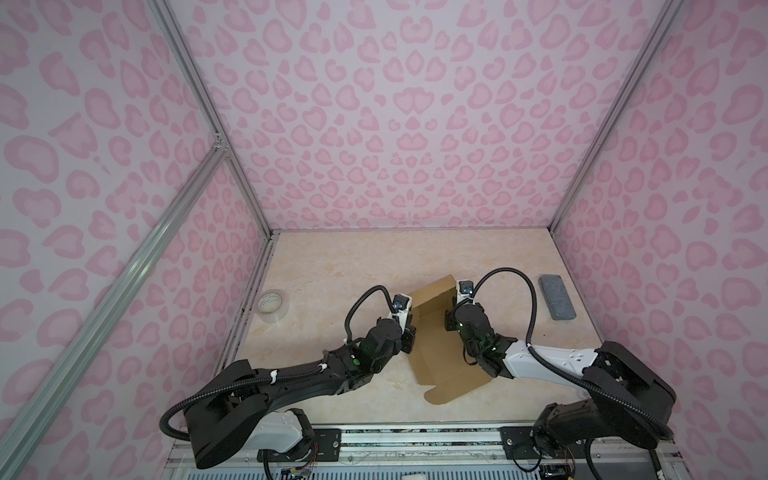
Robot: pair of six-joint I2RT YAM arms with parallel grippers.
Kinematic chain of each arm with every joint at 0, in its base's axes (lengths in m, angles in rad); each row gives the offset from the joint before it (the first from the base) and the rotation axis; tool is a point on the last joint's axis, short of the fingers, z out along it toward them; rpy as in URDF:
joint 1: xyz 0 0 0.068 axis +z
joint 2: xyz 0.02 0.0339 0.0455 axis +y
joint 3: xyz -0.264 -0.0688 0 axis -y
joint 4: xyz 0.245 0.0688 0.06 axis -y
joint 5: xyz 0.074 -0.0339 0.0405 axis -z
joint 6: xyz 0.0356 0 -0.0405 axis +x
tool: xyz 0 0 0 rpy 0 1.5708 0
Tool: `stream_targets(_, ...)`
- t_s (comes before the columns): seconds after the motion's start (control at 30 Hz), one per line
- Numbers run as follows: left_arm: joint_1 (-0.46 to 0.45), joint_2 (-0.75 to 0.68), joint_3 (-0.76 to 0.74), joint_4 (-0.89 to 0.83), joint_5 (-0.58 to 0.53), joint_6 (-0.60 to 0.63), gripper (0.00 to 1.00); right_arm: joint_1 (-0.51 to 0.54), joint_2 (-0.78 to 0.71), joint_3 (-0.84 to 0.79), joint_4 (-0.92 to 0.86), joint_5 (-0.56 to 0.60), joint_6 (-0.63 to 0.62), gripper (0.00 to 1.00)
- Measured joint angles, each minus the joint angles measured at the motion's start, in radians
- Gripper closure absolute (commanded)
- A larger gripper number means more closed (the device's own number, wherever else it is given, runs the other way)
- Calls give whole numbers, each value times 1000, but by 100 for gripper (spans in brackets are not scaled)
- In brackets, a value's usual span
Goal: Fold the paper box
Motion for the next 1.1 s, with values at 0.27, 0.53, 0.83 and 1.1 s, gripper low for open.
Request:
stream_targets(0.27, -2, 9, 11, -18, 0, -3, 98, -8, -57, -51, -10, -56, 64, 100)
stream_targets(0.53, -2, 9, 15, -22, -1, -3, 98, -13, -73, -67, -11, -100, 104, 94)
stream_targets(0.83, -2, 9, 15, -23, -1, -3, 98, -20, -75, -69, -10, -119, 119, 97)
stream_targets(1.1, -2, 10, 15, -23, 0, -3, 98, -20, -73, -50, -60, -96, 125, 100)
